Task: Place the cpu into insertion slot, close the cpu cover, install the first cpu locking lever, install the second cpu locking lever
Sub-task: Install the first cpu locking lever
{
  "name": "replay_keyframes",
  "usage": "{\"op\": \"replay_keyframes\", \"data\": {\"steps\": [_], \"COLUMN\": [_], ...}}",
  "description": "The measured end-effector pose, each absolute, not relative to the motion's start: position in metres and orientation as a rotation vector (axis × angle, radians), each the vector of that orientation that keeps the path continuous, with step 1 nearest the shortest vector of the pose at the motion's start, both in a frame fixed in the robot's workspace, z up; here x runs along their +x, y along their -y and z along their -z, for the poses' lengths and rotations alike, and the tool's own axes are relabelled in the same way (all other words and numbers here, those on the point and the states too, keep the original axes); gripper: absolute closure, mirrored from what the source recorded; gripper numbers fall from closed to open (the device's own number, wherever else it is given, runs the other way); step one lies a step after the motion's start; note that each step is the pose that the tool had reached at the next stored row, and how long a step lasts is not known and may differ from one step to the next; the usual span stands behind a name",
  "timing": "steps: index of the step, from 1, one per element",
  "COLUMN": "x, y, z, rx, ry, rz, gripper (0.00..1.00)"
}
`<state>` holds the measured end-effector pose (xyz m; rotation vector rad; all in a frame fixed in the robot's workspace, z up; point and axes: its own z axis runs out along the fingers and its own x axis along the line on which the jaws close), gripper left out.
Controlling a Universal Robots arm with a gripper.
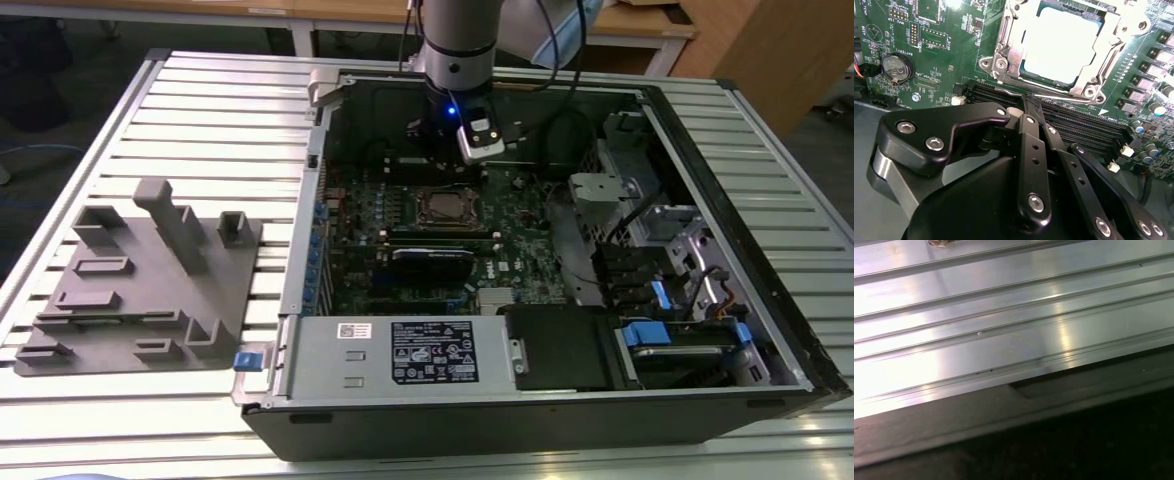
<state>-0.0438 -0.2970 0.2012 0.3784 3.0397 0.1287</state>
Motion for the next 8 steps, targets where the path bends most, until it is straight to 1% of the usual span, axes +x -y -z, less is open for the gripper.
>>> {"op": "replay_keyframes", "data": {"steps": [8], "x": [-0.0437], "y": [0.297], "z": [-0.1992], "rx": [0.378], "ry": [-3.04], "rz": [-0.129], "gripper": [0.89]}}
